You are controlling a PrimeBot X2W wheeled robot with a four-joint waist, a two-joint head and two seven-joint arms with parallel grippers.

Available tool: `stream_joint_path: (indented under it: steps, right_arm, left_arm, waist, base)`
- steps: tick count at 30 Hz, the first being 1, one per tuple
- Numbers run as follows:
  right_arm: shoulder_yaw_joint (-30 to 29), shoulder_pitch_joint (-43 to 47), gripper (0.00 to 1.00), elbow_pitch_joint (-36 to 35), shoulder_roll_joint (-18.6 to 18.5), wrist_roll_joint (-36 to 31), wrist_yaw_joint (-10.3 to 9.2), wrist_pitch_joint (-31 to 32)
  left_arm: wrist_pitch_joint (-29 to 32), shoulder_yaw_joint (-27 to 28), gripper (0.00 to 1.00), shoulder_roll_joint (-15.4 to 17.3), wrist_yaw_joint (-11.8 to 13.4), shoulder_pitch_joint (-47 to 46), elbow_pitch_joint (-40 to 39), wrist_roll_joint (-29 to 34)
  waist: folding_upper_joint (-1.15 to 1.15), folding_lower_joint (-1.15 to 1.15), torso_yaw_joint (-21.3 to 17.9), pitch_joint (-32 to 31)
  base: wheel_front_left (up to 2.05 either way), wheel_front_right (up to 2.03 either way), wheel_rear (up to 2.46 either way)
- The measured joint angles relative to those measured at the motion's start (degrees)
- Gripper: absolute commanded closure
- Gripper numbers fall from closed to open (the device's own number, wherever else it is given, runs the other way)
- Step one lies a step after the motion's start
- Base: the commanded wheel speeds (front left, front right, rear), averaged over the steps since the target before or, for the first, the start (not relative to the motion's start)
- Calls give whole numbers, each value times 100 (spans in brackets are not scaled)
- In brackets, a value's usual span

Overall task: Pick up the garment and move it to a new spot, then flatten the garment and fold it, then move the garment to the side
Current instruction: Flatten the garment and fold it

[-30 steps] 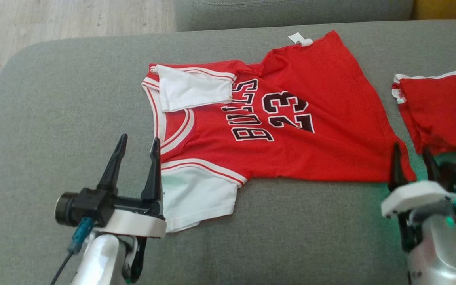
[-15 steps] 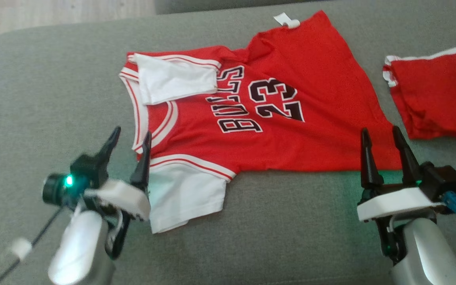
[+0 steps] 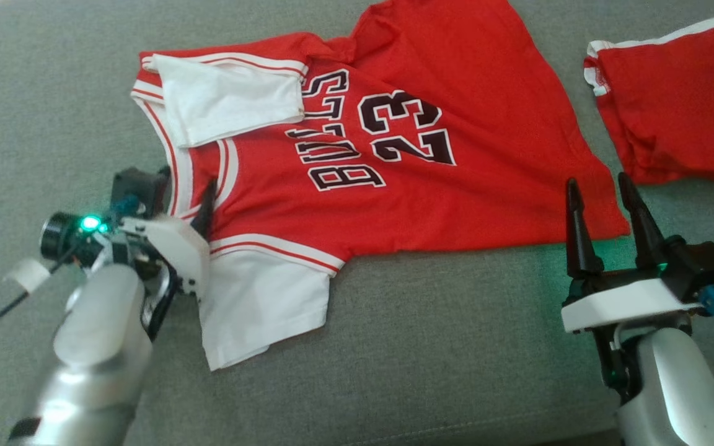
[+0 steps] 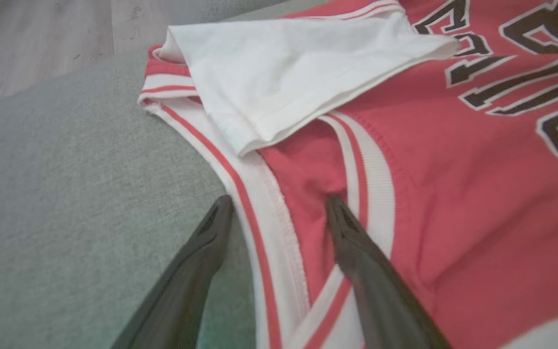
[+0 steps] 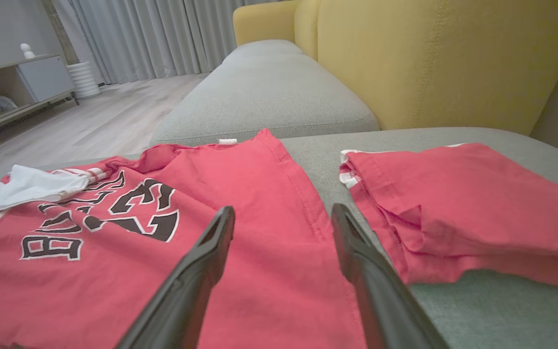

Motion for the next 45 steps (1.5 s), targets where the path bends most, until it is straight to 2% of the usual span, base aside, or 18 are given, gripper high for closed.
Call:
stream_joint_path:
  steps: [1, 2, 3, 13, 18, 22, 23, 24, 28, 34, 37, 41, 45]
  right_arm:
    - [-26, -1, 0, -24, 0, 0, 0, 14]
    - [-32, -2, 0, -45, 0, 0, 0, 31]
    - [-35, -4, 0, -75, 2, 0, 0, 31]
    - [-63, -31, 0, -168, 1, 16, 0, 30]
    - [71, -96, 0, -162, 2, 54, 0, 30]
    - [200, -282, 0, -129, 1, 55, 0, 24]
    - [235, -314, 0, -119, 1, 57, 0, 22]
    - [255, -326, 0, -111, 1, 70, 0, 21]
    - [265, -325, 0, -4, 1, 115, 0, -24]
    - [22, -302, 0, 124, 0, 97, 0, -32]
    - [-98, -267, 0, 153, 0, 31, 0, -32]
    - [-291, -232, 0, 180, -1, -71, 0, -24]
    - [-360, -105, 0, 166, 1, -104, 0, -20]
  left_arm:
    - [24, -14, 0, 13, -32, -96, 69, 0]
    - [31, -34, 43, 36, -47, -165, 127, 2]
    - [31, -51, 100, 56, -68, -228, 186, 9]
    - [-566, -125, 100, 220, -143, -681, 501, -10]
    - [-787, -148, 100, 425, -193, -1439, 705, -37]
    - [-926, -147, 100, 466, -199, -2021, 978, -243]
    - [-929, -148, 60, 465, -200, -2083, 1069, -301]
    - [-937, -157, 0, 474, -200, -2104, 1154, -299]
    - [-1070, -190, 0, 460, -196, -2039, 1492, -302]
    - [-1933, -11, 0, 274, 38, -1630, 1400, -570]
    - [-2097, 32, 0, 146, 166, -1217, 1056, -655]
    - [-2134, 62, 0, 27, 211, -553, 533, -772]
    - [-2154, 225, 0, -21, 476, 220, -331, -869]
  waist:
    - [0, 0, -14, 30]
    - [0, 0, -28, 56]
    - [0, 0, -42, 79]
    - [0, 0, -68, 218]
    - [0, 0, -95, 298]
    - [0, 1, -156, 299]
    - [0, 0, -170, 285]
    - [0, -1, -180, 270]
    - [0, 0, -183, 168]
    - [0, -1, -39, -130]
    - [0, -1, 103, -285]
    - [0, -1, 328, -510]
    - [0, -1, 560, -706]
  base:
    - [0, 0, 0]
    - [0, 0, 0]
    - [0, 0, 0]
    - [0, 0, 0]
    - [0, 0, 0]
    - [0, 0, 0]
    - [0, 0, 0]
    - [0, 0, 0]
    - [0, 0, 0]
    - [0, 0, 0]
    - [0, 0, 0]
    - [0, 0, 0]
    - [0, 0, 0]
